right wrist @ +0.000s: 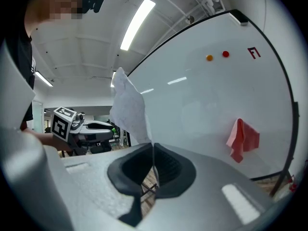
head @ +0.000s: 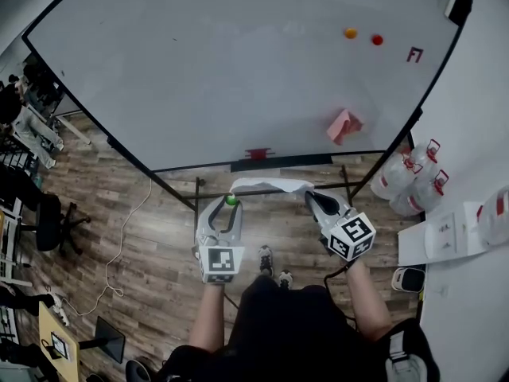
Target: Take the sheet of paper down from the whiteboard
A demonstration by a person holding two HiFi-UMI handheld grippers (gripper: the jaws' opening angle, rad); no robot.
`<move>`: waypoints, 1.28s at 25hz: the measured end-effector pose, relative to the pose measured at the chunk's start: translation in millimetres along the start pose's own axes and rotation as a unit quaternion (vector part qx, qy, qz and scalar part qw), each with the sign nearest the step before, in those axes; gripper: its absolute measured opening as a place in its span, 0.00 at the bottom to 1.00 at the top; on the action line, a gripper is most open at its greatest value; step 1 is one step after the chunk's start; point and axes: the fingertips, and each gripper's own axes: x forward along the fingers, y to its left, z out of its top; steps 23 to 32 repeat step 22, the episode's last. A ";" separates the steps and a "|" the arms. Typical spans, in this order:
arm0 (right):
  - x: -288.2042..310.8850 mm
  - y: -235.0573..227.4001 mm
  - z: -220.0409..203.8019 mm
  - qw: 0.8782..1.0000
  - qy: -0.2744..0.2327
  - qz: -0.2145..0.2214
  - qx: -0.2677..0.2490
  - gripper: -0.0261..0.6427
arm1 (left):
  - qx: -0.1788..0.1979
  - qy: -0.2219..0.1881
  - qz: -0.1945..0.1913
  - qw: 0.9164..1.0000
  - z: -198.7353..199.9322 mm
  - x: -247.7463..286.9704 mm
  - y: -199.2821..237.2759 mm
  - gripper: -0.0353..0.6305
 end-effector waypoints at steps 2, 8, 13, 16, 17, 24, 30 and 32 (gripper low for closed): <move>-1.3 -0.8 0.8 1.000 -0.001 -0.001 0.001 0.04 | 0.000 -0.003 0.001 1.000 2.1 -0.8 -0.6 0.25; -4.8 -5.4 0.8 1.000 -0.004 -0.001 0.006 0.04 | 0.001 -0.004 0.000 1.000 5.3 1.0 -5.9 0.25; -6.8 -6.4 3.9 1.000 -0.008 -0.001 0.012 0.05 | 0.003 -0.005 -0.005 1.000 10.3 2.6 -9.0 0.25; -7.1 -7.2 6.0 1.000 -0.011 -0.002 0.013 0.04 | 0.004 -0.009 -0.007 1.000 12.3 5.3 -10.2 0.25; -7.1 -7.7 6.0 1.000 -0.012 -0.003 0.013 0.04 | 0.004 -0.009 -0.008 1.000 12.6 6.3 -10.9 0.25; -7.6 -11.4 3.9 1.000 -0.010 -0.004 0.013 0.05 | 0.007 -0.008 -0.013 1.000 14.2 11.6 -15.2 0.25; -7.6 -11.4 3.9 1.000 -0.010 -0.004 0.013 0.05 | 0.007 -0.008 -0.013 1.000 14.2 11.6 -15.2 0.25; -7.6 -11.4 3.9 1.000 -0.010 -0.004 0.013 0.05 | 0.007 -0.008 -0.013 1.000 14.2 11.6 -15.2 0.25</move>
